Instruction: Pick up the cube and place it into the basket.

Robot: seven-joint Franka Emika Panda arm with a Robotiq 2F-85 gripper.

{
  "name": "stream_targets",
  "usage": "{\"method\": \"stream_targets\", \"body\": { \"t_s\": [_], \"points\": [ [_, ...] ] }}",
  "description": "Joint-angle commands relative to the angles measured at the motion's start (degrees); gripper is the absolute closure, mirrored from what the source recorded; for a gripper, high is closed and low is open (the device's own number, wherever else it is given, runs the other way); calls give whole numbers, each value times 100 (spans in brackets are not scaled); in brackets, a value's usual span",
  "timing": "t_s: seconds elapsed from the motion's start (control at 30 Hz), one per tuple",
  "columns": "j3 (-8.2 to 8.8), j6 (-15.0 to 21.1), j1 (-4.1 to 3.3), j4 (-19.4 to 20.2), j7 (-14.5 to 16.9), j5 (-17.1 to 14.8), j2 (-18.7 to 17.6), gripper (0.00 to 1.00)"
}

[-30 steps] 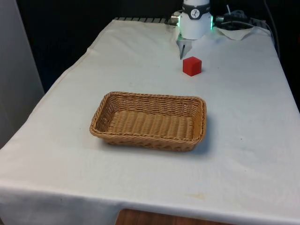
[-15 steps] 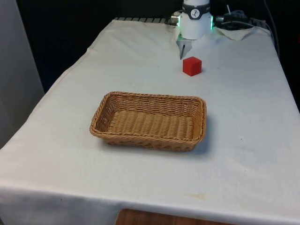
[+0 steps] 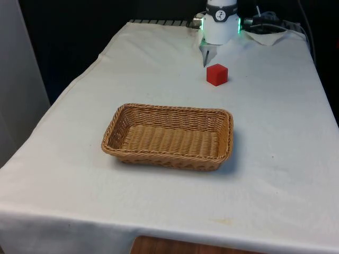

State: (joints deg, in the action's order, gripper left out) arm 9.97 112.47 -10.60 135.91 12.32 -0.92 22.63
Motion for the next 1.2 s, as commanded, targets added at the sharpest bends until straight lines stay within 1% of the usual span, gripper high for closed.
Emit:
{"method": "stream_targets", "body": {
  "t_s": [0.0,0.03,0.07,0.1,0.17,0.2,0.23,0.37,0.4,0.43,0.67,0.7,0.73,0.97,1.0,1.03,1.17],
  "points": [
    [0,63,-11,34,92,6,6,0],
    [0,69,-11,40,138,6,0,0],
    [0,6,0,11,92,0,-6,0],
    [0,69,-11,46,178,6,-6,0],
    [0,86,-11,63,304,6,-17,0],
    [0,86,-11,63,304,6,-17,0],
    [0,97,-11,80,378,6,-17,0],
    [-11,115,-17,120,516,6,-11,0],
    [-6,52,0,97,544,0,-23,0],
    [-17,120,-17,138,584,6,-6,0],
    [-52,138,-11,223,808,17,46,0],
    [-40,74,0,172,819,0,0,0],
    [-57,149,-11,235,831,17,52,0],
    [-86,206,-11,355,985,17,126,0],
    [-74,138,-6,315,997,0,86,0],
    [-92,212,-11,378,1049,17,143,0],
    [-97,223,-11,430,1163,17,178,0]
  ]
}}
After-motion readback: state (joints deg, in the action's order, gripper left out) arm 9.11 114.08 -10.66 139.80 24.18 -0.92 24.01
